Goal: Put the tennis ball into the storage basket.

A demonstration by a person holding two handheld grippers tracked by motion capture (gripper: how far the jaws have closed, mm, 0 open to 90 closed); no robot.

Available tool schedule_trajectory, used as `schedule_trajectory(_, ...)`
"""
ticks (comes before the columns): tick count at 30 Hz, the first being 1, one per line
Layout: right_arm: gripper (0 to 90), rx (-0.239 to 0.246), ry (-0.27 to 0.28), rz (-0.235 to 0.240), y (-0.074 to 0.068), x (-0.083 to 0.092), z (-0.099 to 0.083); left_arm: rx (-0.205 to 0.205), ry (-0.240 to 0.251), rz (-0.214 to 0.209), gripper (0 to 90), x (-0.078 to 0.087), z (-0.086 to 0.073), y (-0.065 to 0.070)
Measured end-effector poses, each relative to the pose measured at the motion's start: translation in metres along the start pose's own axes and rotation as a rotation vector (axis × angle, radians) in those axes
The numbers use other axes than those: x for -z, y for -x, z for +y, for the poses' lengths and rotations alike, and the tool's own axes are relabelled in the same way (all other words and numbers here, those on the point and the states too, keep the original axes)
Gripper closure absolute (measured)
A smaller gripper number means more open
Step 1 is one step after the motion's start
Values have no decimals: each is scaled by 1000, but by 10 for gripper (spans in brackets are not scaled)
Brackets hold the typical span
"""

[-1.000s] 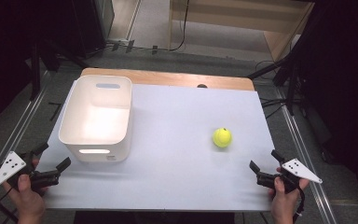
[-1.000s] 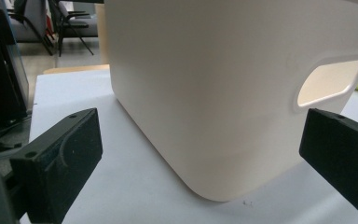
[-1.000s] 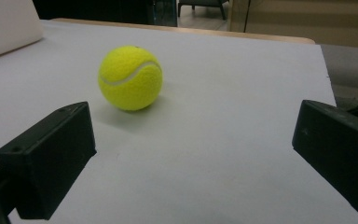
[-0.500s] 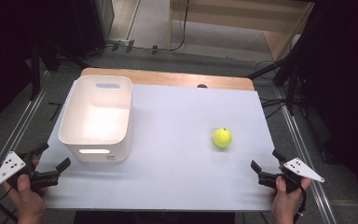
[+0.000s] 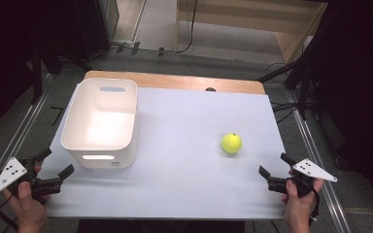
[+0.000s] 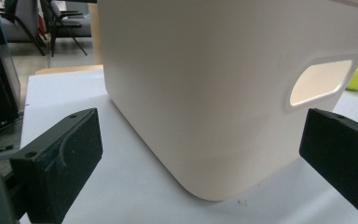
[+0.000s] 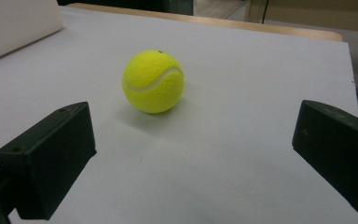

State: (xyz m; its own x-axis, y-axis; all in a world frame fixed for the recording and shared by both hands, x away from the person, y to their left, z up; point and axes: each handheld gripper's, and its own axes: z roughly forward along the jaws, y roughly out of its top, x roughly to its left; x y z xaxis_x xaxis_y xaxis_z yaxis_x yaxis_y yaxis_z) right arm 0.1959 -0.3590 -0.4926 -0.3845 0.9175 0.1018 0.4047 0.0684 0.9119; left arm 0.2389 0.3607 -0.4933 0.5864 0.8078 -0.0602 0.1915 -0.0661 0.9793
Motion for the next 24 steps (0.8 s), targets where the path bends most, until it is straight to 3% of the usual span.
schedule_trajectory(11, 0, 40, -48, 40, -5, -11, 16, -8, -7, 1, 0, -1, 0, 0)
schedule_trajectory(24, 0, 86, -152, 62, -10, -28, 37, -7, -6, -1, 0, -1, 0, 1)
